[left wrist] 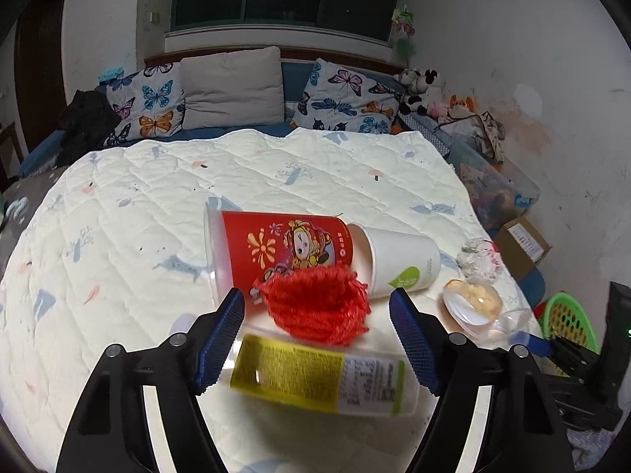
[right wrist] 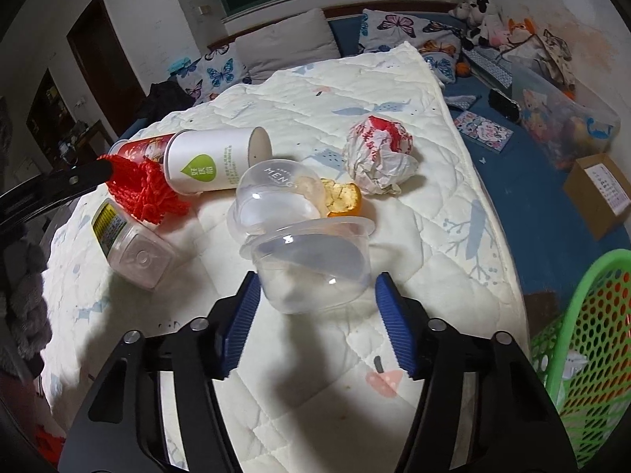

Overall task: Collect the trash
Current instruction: 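Grasp the clear plastic container with the right tool while the left tool grasps the red mesh, then carry the clear container and red mesh with both tools over the green basket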

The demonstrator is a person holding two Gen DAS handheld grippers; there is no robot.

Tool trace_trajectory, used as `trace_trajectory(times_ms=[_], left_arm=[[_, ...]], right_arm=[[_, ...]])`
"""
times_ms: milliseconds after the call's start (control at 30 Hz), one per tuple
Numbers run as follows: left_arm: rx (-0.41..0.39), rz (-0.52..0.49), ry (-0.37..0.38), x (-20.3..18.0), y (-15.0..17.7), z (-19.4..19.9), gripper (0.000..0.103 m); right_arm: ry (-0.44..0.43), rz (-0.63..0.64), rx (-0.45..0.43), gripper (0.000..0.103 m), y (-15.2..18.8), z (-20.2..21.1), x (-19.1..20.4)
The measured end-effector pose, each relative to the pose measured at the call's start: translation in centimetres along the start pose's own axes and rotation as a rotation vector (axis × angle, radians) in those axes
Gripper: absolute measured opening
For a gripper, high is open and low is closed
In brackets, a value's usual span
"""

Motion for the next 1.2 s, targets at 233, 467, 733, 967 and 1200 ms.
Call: trace_trajectory(times_ms=[233,467,733,967,1200], left_arm=[[0.017,-0.003,-0.006,0.4,-0.3,-1.6,0.063],[0.025,-0.014,0.032,0.1,-0.1,-2.1,0.029],[-0.002,-0.027,0.061,-0.7,0.1,-0.9,0.015],[-0.041,-0.027,0.095,-1.8,0.3,1.7,0.013],[-0.082,-0.043,0.152,-4.0,0.4,4.6,0.013]], right_arm=[[-0.002,0.014,0.000,0.059,0.0,0.2,0.3],[0.002,0.011,0.001,0.069,-0.2,-0.1,0.2],[-0.004,0.003,0.001,0.058,0.0,-0.5,0.4],[-0.028,0.008,-0.027,0.058,0.5,0.9,0.8],[-0.042,0.003,-0.061,0.058,1.5,3.6,0.9]])
Point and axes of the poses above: each gripper's, at about its wrist camera, not at the fingertips, and z roughly against the way its jaws point, x to its left, y to its underside, the point moved 6 cm from there along -z, roughly the way its jaws point
